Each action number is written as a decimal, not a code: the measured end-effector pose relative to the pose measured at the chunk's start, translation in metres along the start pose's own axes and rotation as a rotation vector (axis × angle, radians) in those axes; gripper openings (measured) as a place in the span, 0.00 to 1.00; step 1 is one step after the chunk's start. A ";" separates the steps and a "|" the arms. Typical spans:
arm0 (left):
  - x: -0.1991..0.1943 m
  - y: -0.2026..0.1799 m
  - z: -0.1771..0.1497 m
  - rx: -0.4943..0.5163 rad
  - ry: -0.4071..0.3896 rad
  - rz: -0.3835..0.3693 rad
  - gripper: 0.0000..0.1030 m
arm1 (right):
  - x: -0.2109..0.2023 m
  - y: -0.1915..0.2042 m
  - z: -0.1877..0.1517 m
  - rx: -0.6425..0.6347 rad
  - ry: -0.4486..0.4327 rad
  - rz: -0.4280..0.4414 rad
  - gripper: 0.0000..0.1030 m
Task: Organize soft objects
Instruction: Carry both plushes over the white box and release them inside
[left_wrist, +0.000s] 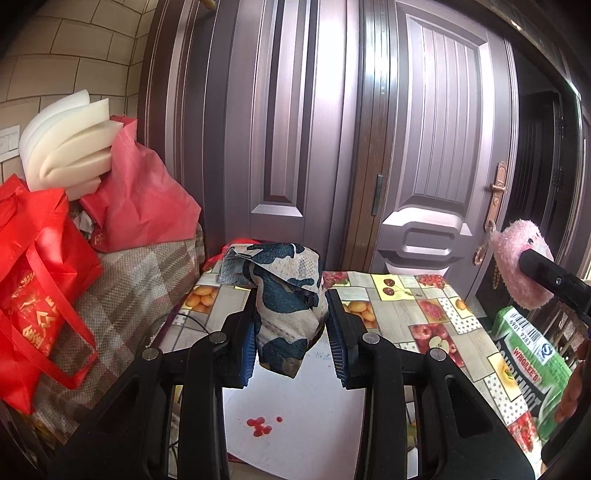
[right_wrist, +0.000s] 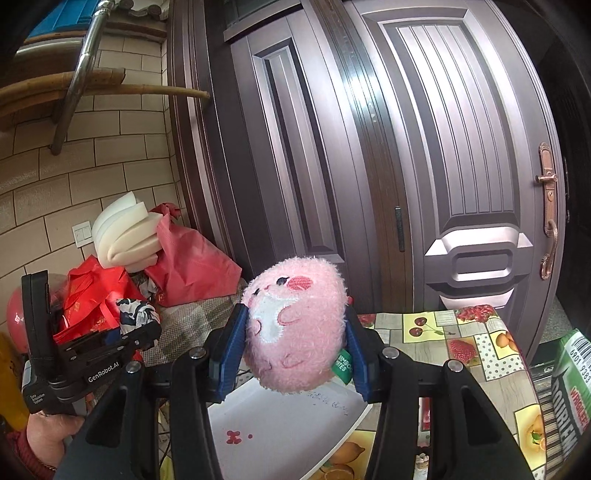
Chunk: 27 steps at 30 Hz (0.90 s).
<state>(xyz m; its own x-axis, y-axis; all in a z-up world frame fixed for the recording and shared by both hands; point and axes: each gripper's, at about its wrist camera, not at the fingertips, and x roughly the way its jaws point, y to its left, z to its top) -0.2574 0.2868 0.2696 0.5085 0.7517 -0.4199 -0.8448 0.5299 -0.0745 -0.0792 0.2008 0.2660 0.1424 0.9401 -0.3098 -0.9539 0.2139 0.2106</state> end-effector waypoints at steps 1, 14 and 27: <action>0.008 0.001 -0.004 -0.002 0.018 0.004 0.32 | 0.008 -0.001 -0.004 0.002 0.023 0.003 0.49; 0.095 0.009 -0.061 0.002 0.248 0.036 0.32 | 0.103 -0.012 -0.066 0.066 0.306 0.036 0.49; 0.155 0.022 -0.114 -0.035 0.437 0.047 0.32 | 0.167 -0.009 -0.124 0.029 0.527 0.045 0.50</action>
<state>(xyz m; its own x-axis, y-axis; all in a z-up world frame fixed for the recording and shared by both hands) -0.2161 0.3699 0.0996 0.3573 0.5345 -0.7659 -0.8744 0.4797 -0.0732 -0.0794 0.3228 0.0979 -0.0581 0.6890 -0.7225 -0.9474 0.1902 0.2575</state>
